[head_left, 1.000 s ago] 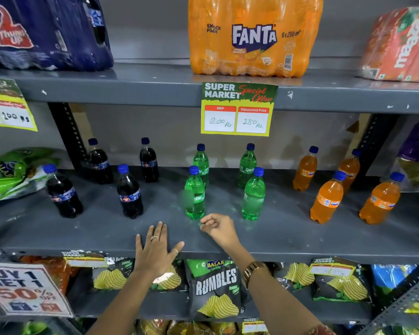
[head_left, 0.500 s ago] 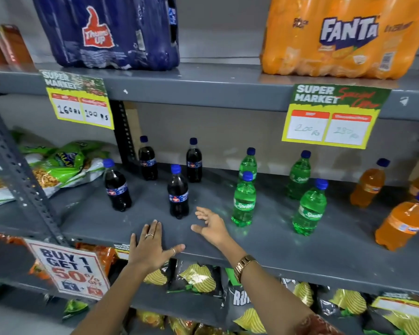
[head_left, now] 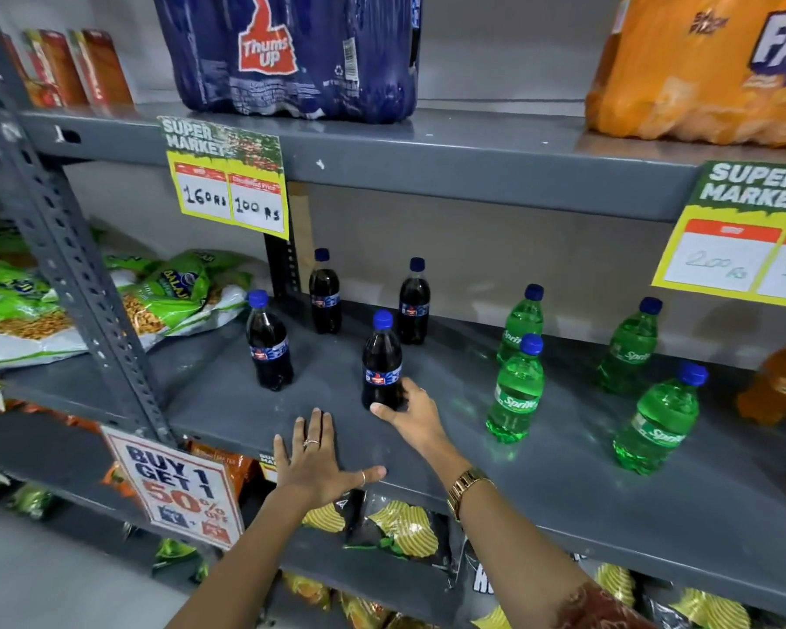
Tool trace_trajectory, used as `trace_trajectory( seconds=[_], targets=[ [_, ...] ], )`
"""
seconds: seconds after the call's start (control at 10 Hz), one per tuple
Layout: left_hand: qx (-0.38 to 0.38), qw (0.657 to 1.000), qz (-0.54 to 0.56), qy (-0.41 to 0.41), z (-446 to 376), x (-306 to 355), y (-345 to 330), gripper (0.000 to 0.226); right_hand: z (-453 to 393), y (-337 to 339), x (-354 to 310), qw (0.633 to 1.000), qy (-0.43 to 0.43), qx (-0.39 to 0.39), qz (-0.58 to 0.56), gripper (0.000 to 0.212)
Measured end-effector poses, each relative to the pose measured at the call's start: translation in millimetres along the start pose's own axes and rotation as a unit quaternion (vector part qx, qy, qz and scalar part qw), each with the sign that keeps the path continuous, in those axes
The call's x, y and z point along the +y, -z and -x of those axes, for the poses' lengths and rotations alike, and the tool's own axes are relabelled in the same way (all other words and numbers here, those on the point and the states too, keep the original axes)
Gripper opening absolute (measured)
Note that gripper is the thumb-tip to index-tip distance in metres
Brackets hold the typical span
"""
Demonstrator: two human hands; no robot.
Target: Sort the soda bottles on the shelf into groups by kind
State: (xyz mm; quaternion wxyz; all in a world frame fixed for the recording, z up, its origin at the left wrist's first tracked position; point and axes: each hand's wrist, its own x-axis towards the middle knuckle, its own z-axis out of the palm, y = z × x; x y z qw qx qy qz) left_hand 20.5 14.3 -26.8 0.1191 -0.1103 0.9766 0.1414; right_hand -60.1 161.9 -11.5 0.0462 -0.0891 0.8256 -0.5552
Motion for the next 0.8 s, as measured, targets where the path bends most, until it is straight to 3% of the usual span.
trace_trajectory(
  seconds=[0.4, 0.6, 0.8],
  targets=[
    [0.002, 1.0, 0.008, -0.007, 1.5, 0.4, -0.4, 0.128, 3.2, -0.1, -2.6, 0.999, -0.001, -0.023, 0.039, 0.051],
    [0.007, 1.0, 0.015, -0.014, 0.9, -1.2, -0.1, 0.128, 5.9, 1.5, -6.5, 1.0, -0.023, -0.006, 0.009, 0.083],
    [0.008, 1.0, -0.004, -0.019, -0.8, -2.0, -0.3, 0.129, 8.2, -1.3, -6.2, 0.999, -0.035, 0.022, -0.001, 0.084]
  ],
)
